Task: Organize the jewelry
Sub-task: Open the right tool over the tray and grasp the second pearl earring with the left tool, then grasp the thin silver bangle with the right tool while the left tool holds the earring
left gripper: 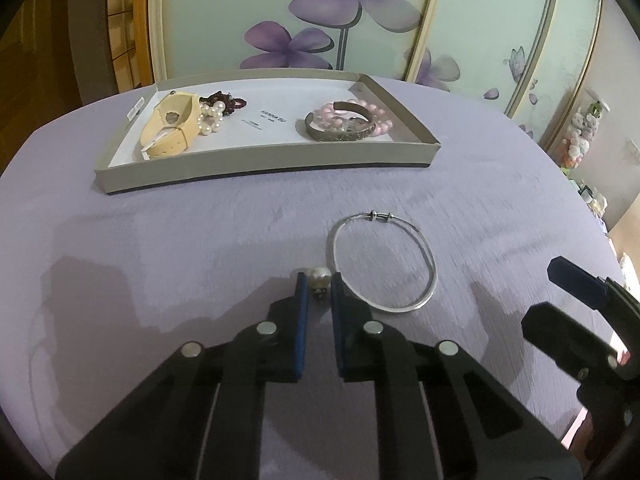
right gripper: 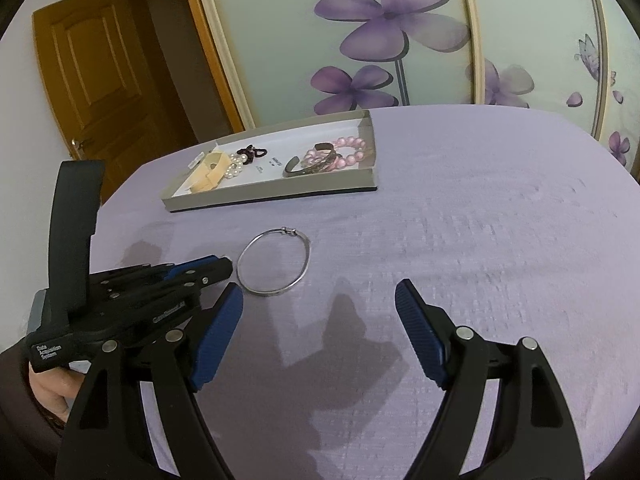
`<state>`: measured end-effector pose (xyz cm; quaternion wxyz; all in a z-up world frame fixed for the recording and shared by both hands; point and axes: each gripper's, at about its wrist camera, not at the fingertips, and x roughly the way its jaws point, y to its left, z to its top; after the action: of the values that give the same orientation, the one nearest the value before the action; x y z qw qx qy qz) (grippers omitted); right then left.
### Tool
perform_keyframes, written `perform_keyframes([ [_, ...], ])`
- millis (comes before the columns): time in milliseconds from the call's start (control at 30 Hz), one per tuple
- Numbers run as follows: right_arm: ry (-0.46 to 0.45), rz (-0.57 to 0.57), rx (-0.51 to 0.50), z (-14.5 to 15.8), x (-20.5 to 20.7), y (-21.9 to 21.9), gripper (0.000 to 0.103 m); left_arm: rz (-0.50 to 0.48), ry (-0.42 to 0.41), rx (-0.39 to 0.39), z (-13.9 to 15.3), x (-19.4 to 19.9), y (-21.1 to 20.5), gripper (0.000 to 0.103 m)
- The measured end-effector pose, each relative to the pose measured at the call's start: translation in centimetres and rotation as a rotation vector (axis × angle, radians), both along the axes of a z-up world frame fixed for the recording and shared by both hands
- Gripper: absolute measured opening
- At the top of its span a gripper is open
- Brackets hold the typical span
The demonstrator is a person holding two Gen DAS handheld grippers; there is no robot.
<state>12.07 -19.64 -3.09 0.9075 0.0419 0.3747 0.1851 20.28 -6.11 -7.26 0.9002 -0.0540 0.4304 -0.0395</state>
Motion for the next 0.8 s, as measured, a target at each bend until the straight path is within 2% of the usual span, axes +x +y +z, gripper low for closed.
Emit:
perform_keyframes([
  [167, -0.005, 0.011, -0.002, 0.2, -0.1, 0.3, 0.08, 0.02, 0.005, -0.005, 0.1, 0.0, 0.9, 0.011],
  [333, -0.002, 0.02, -0.006, 0.1, 0.1, 0.7, 0.081, 0.077, -0.005, -0.013, 0.6, -0.1, 3.8, 0.011],
  [533, 0.01, 0.044, -0.022, -0.4, 0.6, 2.2, 0.086, 0.129, -0.067, -0.026, 2.9, -0.9, 7.5, 0.011],
  [800, 0.048, 0.054, -0.074, -1.3, 1.8, 4.5, 0.092, 0.163, -0.131, -0.027, 5.5, -2.3, 10.5, 0.011],
])
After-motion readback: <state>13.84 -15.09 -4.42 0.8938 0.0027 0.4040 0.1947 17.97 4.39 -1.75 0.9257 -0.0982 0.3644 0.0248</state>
